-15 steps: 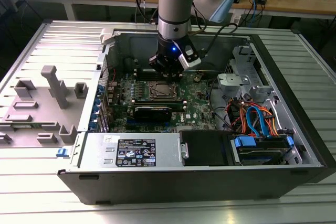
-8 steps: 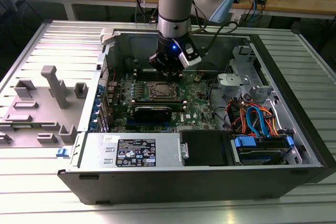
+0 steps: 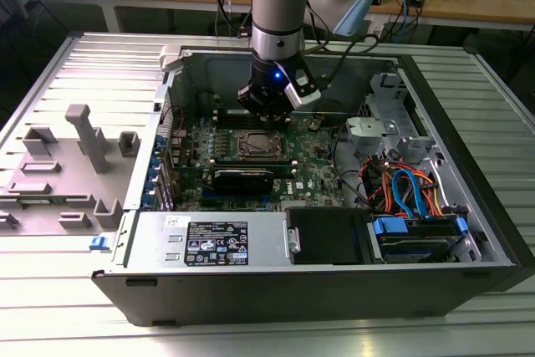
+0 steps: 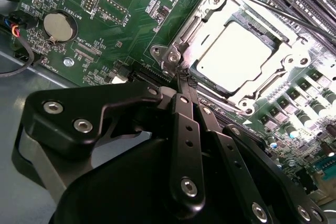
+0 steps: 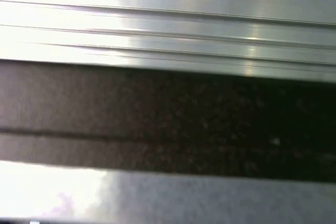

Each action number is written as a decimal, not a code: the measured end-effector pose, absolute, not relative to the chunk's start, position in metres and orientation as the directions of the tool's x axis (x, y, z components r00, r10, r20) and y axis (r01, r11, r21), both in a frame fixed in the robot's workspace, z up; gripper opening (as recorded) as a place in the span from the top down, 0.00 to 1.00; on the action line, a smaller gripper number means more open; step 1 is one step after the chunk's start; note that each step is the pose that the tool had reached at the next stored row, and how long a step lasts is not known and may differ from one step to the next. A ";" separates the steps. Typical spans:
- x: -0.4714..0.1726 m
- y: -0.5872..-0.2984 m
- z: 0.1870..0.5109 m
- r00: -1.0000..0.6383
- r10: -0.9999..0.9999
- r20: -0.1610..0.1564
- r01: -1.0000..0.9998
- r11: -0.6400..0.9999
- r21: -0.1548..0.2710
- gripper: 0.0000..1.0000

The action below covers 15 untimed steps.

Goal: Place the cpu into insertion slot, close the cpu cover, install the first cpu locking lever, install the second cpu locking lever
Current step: 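Install the second cpu locking lever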

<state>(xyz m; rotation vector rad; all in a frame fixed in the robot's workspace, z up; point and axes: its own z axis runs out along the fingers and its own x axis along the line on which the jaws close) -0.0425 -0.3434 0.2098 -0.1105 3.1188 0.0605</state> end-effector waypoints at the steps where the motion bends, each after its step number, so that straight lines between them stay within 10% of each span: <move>1: -0.043 -0.343 0.210 -0.997 -0.070 -0.022 -0.071 0.997 0.038 0.89; 15: -0.043 -0.345 0.210 -0.997 -0.070 -0.022 -0.071 0.997 0.038 0.89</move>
